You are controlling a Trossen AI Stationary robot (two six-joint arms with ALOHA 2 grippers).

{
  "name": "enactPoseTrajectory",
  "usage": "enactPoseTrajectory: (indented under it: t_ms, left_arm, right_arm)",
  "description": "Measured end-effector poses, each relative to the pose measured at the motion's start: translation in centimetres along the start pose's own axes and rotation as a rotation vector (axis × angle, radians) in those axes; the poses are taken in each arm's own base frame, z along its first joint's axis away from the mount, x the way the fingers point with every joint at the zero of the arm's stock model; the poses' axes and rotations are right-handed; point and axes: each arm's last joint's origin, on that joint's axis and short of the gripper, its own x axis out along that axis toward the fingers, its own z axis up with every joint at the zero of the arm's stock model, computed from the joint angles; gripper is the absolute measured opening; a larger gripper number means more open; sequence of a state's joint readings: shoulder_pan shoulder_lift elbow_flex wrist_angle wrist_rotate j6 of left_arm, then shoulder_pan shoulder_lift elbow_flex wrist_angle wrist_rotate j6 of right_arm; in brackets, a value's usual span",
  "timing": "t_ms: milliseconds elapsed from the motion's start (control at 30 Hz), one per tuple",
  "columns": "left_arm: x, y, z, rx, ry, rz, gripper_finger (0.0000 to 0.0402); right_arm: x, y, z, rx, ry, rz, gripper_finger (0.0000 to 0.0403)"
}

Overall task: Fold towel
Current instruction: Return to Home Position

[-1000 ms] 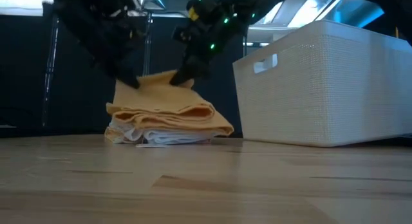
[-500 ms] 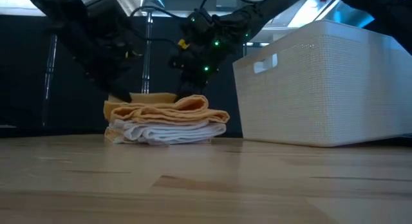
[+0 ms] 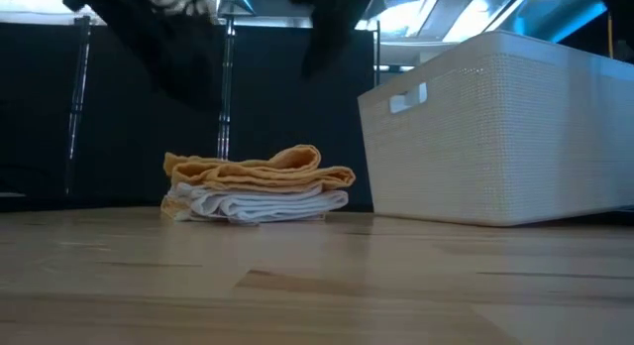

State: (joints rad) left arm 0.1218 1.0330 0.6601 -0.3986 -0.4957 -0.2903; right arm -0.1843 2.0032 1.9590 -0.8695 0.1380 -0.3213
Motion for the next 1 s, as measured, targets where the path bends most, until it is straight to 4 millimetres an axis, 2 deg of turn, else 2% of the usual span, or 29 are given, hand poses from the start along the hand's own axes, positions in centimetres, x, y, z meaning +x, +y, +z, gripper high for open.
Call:
enactPoseTrajectory:
  t_ms: [200,300,400,533,633,733,1000]
  left_arm:
    - [-3.3,-1.6,1.3,0.203,-0.122,-0.430,0.0184]
    - [-4.1,-2.3,1.1,0.288,-0.182,-0.571,0.0164]
    - [-4.5,-2.6,0.9,0.313,-0.242,-0.619,0.0134]
    - [-5.0,-2.7,0.2,0.314,-0.318,-0.655,0.0085]
    - [-5.3,-2.3,-0.4,0.292,-0.380,-0.675,0.0052]
    - [-5.6,-1.9,-1.1,0.250,-0.419,-0.687,0.0028]
    - [-5.9,-1.1,-2.2,0.151,-0.452,-0.715,0.0004]
  right_arm:
    - [-8.5,4.8,-0.3,0.081,0.053,0.132,0.0213]
    - [-12.0,7.4,-1.0,0.127,0.031,0.109,0.0207]
    - [-14.4,9.9,-2.2,0.158,-0.006,0.078,0.0187]
    - [-16.8,13.1,-4.7,0.182,-0.124,0.133,0.0149]
    - [-17.8,14.8,-6.8,0.188,-0.294,0.204,0.0118]
    - [-18.2,15.5,-9.3,0.226,-0.461,0.262,0.0087]
    - [-16.6,16.2,-15.8,0.290,-0.760,0.366,0.0006]
